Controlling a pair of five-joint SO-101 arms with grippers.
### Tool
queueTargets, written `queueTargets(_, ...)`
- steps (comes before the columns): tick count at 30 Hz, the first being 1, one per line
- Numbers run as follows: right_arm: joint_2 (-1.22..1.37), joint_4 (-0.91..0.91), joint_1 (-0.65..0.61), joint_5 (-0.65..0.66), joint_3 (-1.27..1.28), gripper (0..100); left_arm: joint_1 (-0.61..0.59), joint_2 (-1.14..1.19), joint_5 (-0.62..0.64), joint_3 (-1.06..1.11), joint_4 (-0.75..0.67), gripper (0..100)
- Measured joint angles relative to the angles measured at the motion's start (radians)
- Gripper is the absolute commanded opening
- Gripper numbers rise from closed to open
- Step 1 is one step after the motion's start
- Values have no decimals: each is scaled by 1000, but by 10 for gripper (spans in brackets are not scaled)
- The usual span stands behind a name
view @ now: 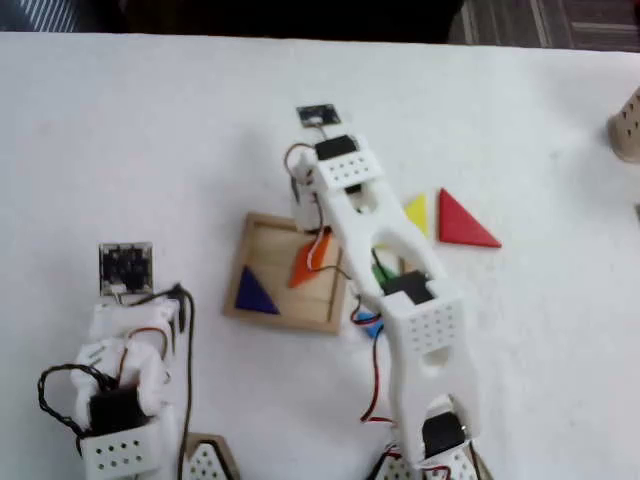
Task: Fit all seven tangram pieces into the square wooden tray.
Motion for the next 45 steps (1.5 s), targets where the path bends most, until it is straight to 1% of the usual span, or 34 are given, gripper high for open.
queueTargets(4, 5, 55, -2, 0, 3, 18, 0, 0, 0, 0, 0, 207)
queueTargets(15, -21, 72, 3, 0, 98, 18, 0, 0, 0, 0, 0, 207)
queueTargets(22, -195, 69, -34, 0, 350, 18, 0, 0, 0, 0, 0, 207)
queueTargets(28, -402, -64, -84, 3, 603, 17, 0, 0, 0, 0, 0, 207)
queueTargets(34, -511, -112, -92, 60, 681, 17, 0, 0, 0, 0, 0, 207)
queueTargets(37, -540, -115, -140, 100, 715, 17, 0, 0, 0, 0, 0, 207)
queueTargets(42, -571, -144, -284, 120, 783, 17, 0, 0, 0, 0, 0, 207)
queueTargets(45, -571, -198, -313, 121, 819, 17, 0, 0, 0, 0, 0, 207)
